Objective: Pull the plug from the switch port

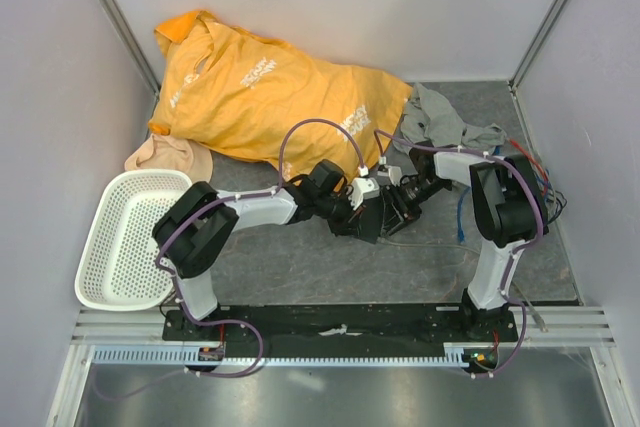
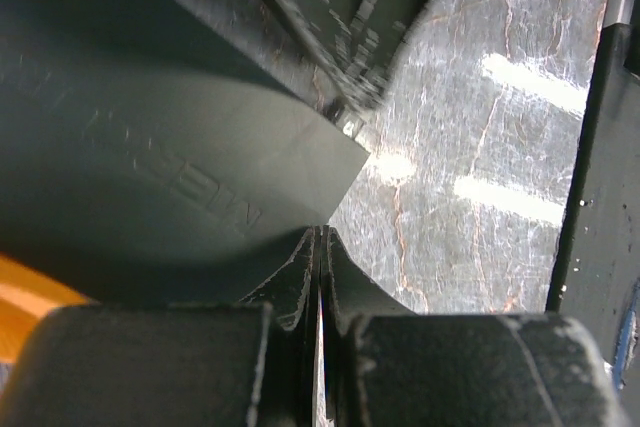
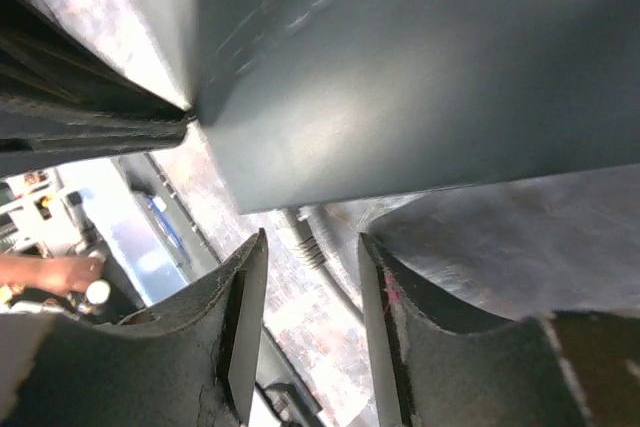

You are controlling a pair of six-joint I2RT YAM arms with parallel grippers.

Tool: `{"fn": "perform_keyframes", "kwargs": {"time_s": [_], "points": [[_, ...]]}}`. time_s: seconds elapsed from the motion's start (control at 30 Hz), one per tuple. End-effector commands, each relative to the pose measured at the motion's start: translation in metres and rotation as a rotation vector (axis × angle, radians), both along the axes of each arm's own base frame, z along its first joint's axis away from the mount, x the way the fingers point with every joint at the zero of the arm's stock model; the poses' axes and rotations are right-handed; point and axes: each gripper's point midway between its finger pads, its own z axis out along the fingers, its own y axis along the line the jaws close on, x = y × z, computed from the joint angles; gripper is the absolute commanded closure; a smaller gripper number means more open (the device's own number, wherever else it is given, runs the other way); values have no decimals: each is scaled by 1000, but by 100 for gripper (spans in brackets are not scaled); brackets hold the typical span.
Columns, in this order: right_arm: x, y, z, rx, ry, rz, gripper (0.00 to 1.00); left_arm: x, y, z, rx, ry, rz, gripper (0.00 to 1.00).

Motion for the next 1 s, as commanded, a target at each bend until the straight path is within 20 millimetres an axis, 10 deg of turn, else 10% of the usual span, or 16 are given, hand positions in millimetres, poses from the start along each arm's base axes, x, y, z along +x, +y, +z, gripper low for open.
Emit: {"fn": "perform_keyframes", "kwargs": {"time_s": [0.0,0.43,0.97], "points": [[15,-7,-25,-74,-31,-25,52,-1,18,-11,73,25,58,99],[6,10,-27,14,18,-5,52,47,66,2,83,28,324,98],[2,9,-28,-6,23,37,60,30,55,-16,57,104,254,99]]}}
